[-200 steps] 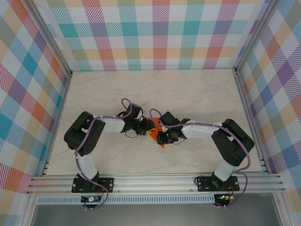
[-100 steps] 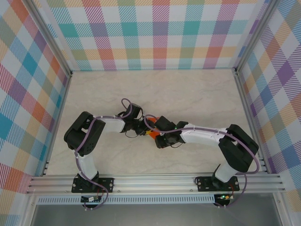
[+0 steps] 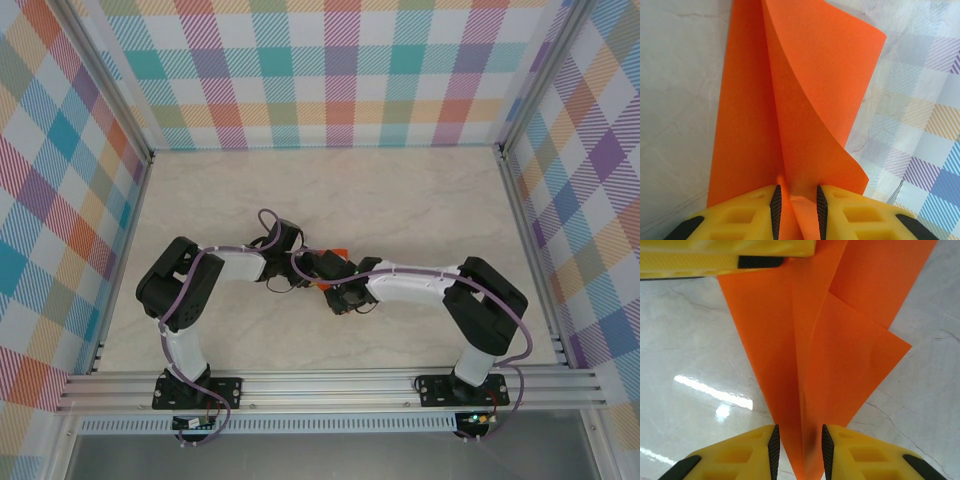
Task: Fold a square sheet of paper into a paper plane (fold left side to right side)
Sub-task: Fourth fold the wing at the center of the table.
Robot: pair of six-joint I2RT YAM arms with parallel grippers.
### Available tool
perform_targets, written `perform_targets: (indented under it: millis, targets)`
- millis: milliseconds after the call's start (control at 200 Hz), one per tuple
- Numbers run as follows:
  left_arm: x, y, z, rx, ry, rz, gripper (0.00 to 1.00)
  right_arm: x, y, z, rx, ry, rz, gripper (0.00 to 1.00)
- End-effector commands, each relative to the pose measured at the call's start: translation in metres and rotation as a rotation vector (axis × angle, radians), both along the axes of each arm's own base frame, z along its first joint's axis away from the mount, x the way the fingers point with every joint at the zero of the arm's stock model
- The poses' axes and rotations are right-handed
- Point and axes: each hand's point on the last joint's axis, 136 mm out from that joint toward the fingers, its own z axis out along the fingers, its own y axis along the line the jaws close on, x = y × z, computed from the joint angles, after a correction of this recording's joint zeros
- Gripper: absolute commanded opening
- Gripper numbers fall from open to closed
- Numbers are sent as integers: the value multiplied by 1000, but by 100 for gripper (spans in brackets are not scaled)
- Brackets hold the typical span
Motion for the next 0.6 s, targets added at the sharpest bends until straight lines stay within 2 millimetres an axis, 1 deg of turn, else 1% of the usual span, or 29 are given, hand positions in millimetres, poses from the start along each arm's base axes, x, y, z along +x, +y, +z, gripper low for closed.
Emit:
perform_targets:
  millis: [0,275,515,595]
  targets:
    - [-5,-7,-11,7,7,-29,27,-2,-1,-4,-39,-2,15,28]
    - [-5,-6,-11,7,7,-28,27,-3,-3,-10,-55,2,10,18]
    - [-6,-5,-13,11,11,-26,27,-3,-8,-10,-62,-6,-3,10]
    - [-7,-5,-14,14,11,-26,27,-5,-7,-9,-41,-3,-2,8]
